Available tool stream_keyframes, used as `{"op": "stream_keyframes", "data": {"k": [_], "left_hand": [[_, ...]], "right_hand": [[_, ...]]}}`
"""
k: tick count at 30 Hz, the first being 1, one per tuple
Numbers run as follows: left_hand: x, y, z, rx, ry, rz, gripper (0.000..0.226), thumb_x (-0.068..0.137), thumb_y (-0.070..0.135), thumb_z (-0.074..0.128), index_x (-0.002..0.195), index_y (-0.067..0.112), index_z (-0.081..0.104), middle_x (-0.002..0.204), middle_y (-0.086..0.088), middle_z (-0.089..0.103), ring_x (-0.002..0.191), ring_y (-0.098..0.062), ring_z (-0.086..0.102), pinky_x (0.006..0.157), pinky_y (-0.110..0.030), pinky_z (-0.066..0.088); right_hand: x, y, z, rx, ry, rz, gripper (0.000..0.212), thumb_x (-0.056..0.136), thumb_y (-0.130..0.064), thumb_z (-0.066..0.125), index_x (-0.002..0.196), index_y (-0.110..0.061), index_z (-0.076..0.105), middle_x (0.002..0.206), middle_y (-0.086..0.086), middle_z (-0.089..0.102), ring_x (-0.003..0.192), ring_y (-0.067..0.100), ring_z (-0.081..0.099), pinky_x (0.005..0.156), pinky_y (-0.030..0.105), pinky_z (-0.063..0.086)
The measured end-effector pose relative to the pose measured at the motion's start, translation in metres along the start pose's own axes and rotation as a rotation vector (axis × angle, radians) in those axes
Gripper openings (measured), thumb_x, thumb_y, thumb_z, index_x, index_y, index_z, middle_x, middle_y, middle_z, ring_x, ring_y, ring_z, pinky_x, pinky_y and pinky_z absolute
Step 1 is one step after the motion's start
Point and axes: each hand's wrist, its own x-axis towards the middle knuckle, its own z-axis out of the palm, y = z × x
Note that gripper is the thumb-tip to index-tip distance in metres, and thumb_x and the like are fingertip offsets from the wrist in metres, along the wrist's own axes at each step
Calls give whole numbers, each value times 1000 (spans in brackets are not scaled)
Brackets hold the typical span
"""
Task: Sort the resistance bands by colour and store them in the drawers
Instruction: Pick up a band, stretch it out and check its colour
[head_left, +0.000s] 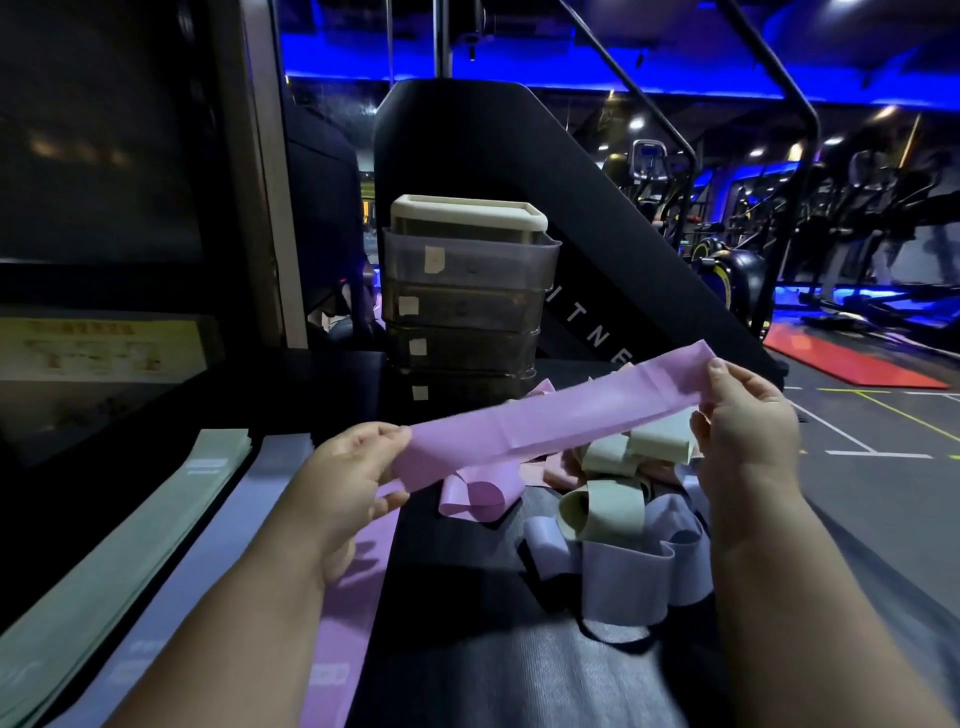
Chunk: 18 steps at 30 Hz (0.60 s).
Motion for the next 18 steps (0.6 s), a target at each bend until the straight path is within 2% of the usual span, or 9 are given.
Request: {"op": "stream_keyframes", "data": {"k": [5, 8, 11, 13, 15, 17, 18], "left_hand": [[0, 3, 4, -78, 79, 88, 23, 99, 17, 51, 78, 20, 59, 61, 10, 57, 63, -10, 49, 61, -27, 42], [2, 3, 2, -91, 113, 110, 23, 101, 18, 49, 81, 21, 60, 67, 10, 58, 57, -8, 52, 60, -25, 41], [4, 2, 0, -51, 100, 125, 24, 102, 15, 46, 84, 22, 61, 73, 8, 65, 64, -6, 51, 61, -24, 40], [5, 0, -1, -31, 111, 121, 26, 102, 11, 45, 86, 23, 63, 80, 9, 63, 68, -6, 50, 62, -24, 40], [7, -2, -3, -14, 127, 129, 29, 101, 9, 45, 87, 24, 64, 88, 7, 62, 71, -7, 50, 62, -24, 40], [9, -2, -4, -22, 134, 141, 30, 101, 8, 44, 87, 25, 64, 91, 5, 61, 74, -9, 51, 62, -24, 41], [9, -2, -4, -30, 132, 147, 30, 102, 8, 44, 87, 24, 64, 91, 4, 60, 74, -9, 51, 62, -24, 42]], "right_hand": [[1, 6, 1, -63, -68, -21, 14, 97, -16, 57, 85, -20, 61, 81, 2, 61, 68, 10, 53, 60, 21, 46], [0, 8, 5, -122, -92, -93, 20, 96, -6, 53, 87, -25, 54, 73, 1, 56, 62, 11, 50, 55, 22, 46], [-2, 9, 8, -154, -145, -137, 37, 91, 9, 37, 77, -23, 52, 64, 2, 46, 54, 12, 39, 46, 19, 37], [-5, 8, 10, -196, -198, -110, 44, 85, 13, 31, 71, -19, 59, 65, 4, 51, 58, 16, 41, 54, 25, 37], [-9, 6, 11, -251, -250, -75, 36, 83, 6, 37, 75, -18, 64, 70, 6, 57, 66, 20, 48, 61, 29, 40], [-12, 2, 11, -351, -320, -91, 7, 82, -16, 56, 84, -17, 63, 77, 1, 61, 74, 15, 53, 64, 24, 43], [-12, 3, 10, -443, -346, -133, 13, 79, -25, 68, 88, -17, 62, 81, -1, 61, 76, 13, 54, 65, 21, 42]]}}
